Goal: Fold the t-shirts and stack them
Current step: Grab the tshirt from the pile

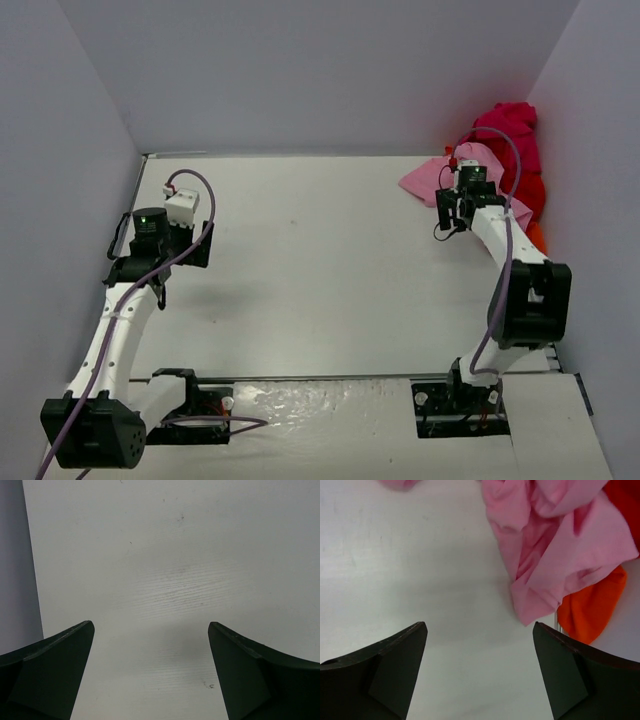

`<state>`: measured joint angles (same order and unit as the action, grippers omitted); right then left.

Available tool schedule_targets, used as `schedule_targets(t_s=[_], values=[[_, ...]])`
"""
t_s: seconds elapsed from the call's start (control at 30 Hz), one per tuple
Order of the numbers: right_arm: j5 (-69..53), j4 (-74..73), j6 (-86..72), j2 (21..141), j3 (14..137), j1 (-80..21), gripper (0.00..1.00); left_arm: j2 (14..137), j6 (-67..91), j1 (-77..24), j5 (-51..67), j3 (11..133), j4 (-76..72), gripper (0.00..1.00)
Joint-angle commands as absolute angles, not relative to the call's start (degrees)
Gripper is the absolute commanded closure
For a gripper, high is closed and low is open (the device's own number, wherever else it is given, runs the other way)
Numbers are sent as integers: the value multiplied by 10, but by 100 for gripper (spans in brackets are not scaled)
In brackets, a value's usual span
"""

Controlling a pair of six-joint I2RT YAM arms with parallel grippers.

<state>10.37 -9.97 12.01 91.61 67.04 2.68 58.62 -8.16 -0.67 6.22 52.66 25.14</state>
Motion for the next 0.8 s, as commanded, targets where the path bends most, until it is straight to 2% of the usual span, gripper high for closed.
schedule_targets(t_s=[0.0, 0.13, 0.27, 0.43, 0.57, 0.77], values=[[188, -130, 147, 998, 888, 43, 14, 577, -84, -4, 68, 552, 204, 3], [210, -150, 161, 1066, 1042, 45, 12, 574, -87, -4, 49, 545, 199, 3], [163, -167, 150, 1109, 1105, 43, 9, 569, -91, -4, 43, 537, 199, 3], [17, -209, 149, 1136, 1082, 19, 18, 566, -98, -3, 36, 544, 204, 3], [27, -225, 179, 1155, 1044, -48, 24, 573, -101, -4, 32, 547, 197, 3], [59, -245, 188, 1196, 1056, -69, 26, 583, -96, -4, 36, 543, 192, 3]])
